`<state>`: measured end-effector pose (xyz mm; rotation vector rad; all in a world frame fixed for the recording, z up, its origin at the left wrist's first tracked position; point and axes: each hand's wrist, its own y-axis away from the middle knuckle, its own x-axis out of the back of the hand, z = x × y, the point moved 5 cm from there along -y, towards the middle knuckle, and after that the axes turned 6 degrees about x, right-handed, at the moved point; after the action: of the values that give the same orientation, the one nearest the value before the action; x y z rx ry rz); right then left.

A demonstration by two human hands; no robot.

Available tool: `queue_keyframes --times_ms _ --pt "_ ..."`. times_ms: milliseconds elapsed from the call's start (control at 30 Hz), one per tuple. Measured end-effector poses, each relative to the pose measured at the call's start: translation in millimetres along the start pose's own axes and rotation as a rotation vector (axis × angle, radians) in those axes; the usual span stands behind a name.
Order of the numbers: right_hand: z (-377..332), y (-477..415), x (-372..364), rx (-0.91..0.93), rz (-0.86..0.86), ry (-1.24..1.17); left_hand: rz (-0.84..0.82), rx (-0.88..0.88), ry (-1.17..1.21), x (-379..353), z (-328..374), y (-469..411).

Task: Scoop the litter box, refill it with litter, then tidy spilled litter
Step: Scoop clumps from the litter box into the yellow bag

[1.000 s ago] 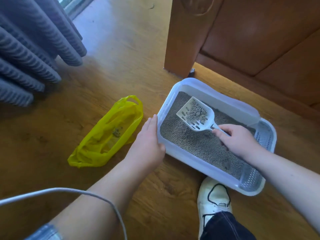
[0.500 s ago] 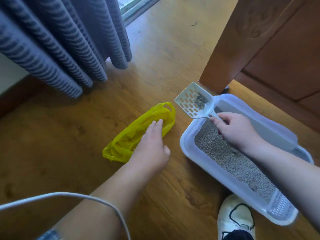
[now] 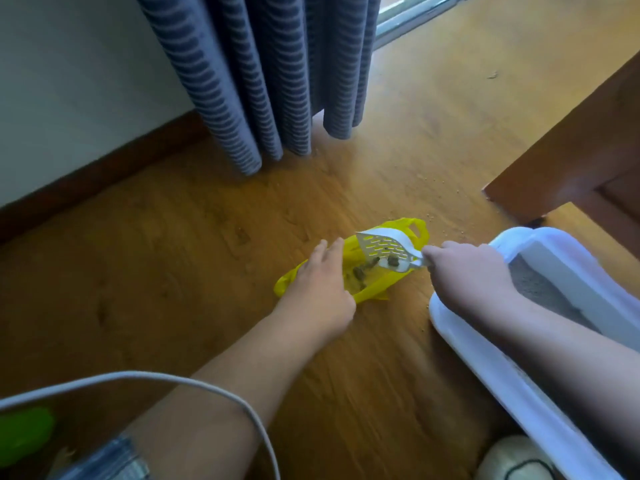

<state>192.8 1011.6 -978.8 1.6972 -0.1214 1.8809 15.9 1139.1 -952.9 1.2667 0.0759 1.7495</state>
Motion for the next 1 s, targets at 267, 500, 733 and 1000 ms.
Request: queue_keyframes --times_ms 267,500,733,1000 --pt "-32 -7 -11 0.083 -0.018 0.033 -0.021 0.019 -0.018 -2 0 0" --pt "11 6 -7 -0.063 0.032 -0.129 -0.047 -0.034 -0.025 -22 21 -7" --pt "91 41 -12 -0.340 0.009 -0.660 -0.051 -0.157 -0.041 -52 59 -10" --pt "178 146 -36 -0.533 -0.030 -0.757 -0.178 -0.267 -0.042 -113 116 -3"
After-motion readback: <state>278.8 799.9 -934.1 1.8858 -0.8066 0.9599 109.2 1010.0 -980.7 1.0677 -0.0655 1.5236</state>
